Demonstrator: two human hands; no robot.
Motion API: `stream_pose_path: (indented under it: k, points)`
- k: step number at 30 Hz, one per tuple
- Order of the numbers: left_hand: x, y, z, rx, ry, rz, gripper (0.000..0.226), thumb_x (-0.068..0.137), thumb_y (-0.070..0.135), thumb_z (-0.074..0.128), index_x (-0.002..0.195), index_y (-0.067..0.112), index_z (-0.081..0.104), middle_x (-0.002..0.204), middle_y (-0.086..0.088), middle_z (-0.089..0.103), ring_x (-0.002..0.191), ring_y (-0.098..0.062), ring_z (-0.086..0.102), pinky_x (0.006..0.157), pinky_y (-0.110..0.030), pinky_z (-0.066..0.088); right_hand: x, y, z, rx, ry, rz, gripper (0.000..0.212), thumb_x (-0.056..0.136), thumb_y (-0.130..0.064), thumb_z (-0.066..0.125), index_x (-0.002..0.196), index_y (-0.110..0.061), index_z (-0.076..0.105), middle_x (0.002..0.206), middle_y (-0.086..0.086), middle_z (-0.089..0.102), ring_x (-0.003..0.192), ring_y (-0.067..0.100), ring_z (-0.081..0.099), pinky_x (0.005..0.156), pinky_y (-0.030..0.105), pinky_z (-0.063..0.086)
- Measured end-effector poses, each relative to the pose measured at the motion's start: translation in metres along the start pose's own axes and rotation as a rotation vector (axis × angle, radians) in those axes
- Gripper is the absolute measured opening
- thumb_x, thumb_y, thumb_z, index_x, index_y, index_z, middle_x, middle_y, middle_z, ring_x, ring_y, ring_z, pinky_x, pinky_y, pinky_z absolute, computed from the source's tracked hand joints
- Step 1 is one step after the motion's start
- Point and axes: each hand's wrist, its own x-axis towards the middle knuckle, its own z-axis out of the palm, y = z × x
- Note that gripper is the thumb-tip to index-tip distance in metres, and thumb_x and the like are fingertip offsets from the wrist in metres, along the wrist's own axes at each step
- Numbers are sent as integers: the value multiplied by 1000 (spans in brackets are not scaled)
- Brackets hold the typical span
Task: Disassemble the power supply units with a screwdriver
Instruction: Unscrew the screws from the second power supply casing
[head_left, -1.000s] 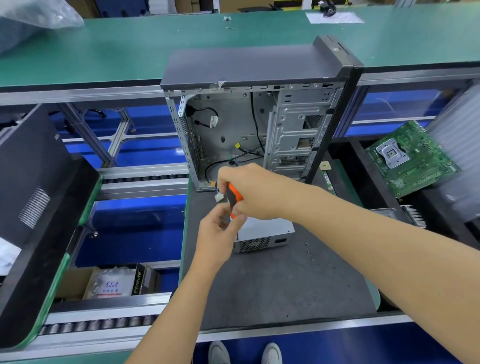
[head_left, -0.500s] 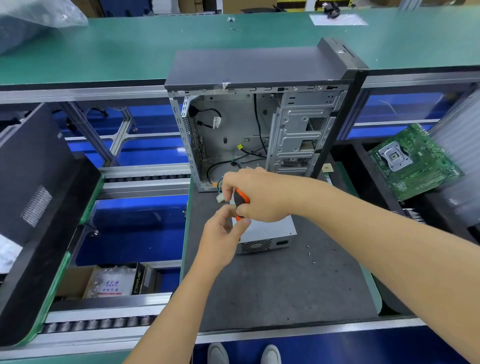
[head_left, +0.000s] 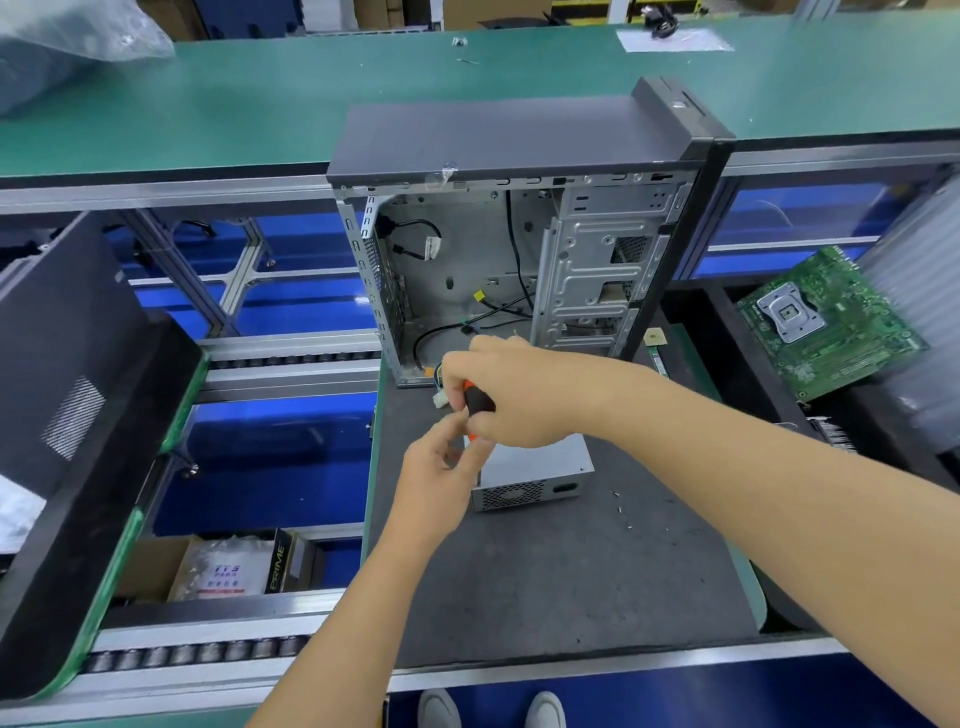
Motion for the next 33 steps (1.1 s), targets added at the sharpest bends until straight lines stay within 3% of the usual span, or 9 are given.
stream_pose_path:
  k: [3,5,8,13,17,20,26,29,33]
  points:
    - [4,4,1,32,88,-13,38,86,21,77,76,54,61,67,15,52,57,-1,39,51,-10,35,3,-4,5,-92,115,74,54,85,-69,52,112,-25,40,95,1,48,91,29,47,64,37,38]
    - [7,5,7,11,109,11,36,82,18,80,78,47,59,68,21,51,58,-2,40,53,-10,37,5,-8,9,-253,220,141,61,85,-75,46,106,-18,36,76,2,37,77,30,43,61,37,36]
    - [8,5,14,-23,135,-19,35,76,20,86,86,28,53,70,22,54,63,-2,43,59,-11,39,7,-8,9,-306,273,148,46,93,-61,47,101,-16,38,73,1,32,70,29,39,59,36,33]
    - [0,-4,3,5,10,-22,30,91,28,70,119,39,63,98,8,68,74,-19,54,62,-20,46,1,3,0,-90,4,42,22,91,-19,54,106,-29,42,100,-2,43,92,25,52,65,36,44]
    - [-2,-5,5,45,41,-30,13,92,32,68,87,42,64,65,6,54,54,-5,39,51,-12,34,-1,1,-1,12,-6,-31,25,88,-50,59,96,-29,47,98,-7,44,90,15,49,68,32,44]
    - [0,-6,9,20,117,-50,24,80,33,82,80,30,58,71,7,56,62,-4,43,56,-14,39,2,-4,4,-115,129,80,55,87,-72,47,110,-23,43,81,-3,42,81,25,46,58,36,35]
    - [-1,0,11,-18,89,-31,36,80,30,82,96,45,54,85,22,63,67,2,50,61,-10,40,8,-8,8,-281,191,106,27,93,-41,54,96,-16,43,79,2,38,78,30,47,52,33,33]
    - [-2,-3,8,-21,1,-10,23,95,33,66,115,44,62,95,9,68,72,-16,51,69,-29,45,5,-1,3,-141,47,55,20,90,-23,58,105,-22,44,100,2,46,90,27,53,65,37,46]
    - [2,-3,11,37,38,-10,17,90,27,74,82,38,64,69,14,56,61,-10,39,60,-21,36,1,2,2,-120,52,81,35,87,-44,65,104,-25,41,101,-1,40,86,23,48,61,34,40]
